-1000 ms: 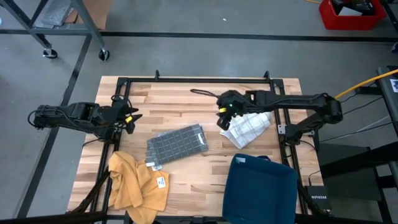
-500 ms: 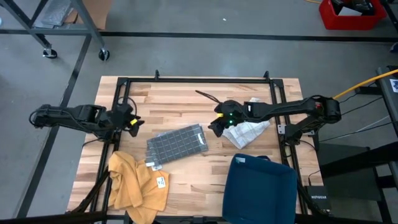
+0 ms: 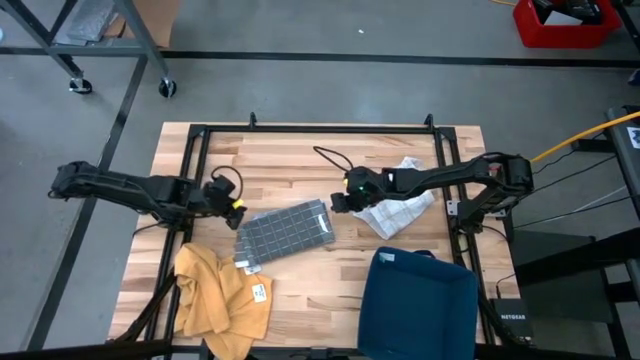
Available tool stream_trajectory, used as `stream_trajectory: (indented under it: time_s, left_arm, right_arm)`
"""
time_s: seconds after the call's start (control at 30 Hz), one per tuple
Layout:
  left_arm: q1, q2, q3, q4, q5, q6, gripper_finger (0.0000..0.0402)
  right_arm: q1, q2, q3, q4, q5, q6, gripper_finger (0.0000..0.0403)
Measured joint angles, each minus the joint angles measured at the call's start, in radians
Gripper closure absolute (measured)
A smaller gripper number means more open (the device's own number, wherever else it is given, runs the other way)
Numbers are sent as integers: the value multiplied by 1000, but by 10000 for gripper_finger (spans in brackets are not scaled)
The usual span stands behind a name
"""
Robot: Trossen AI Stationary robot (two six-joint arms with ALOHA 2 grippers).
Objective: Fold towel
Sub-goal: Stack the gray kitchen towel onto the white kitchen towel
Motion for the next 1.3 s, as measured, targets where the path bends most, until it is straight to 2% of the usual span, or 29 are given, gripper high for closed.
stream_trajectory:
  time_s: [0.1,0.33,0.57,1.03,1.3]
  left_arm:
    - [7,58,0,49,-3,0,237]
    - [12,188,0,290,80,162,238]
    - [12,362,0,509,115,272,238]
    - [35,720,0,982,115,299,238]
    - [99,859,23,1047,108,293,238]
  right_arm:
    - [14,3,0,19,13,1,256]
    - [56,3,0,74,11,-2,256]
    - [67,3,0,83,19,-26,256]
    - [67,3,0,104,22,-134,256]
    - [67,3,0,104,22,-167,256]
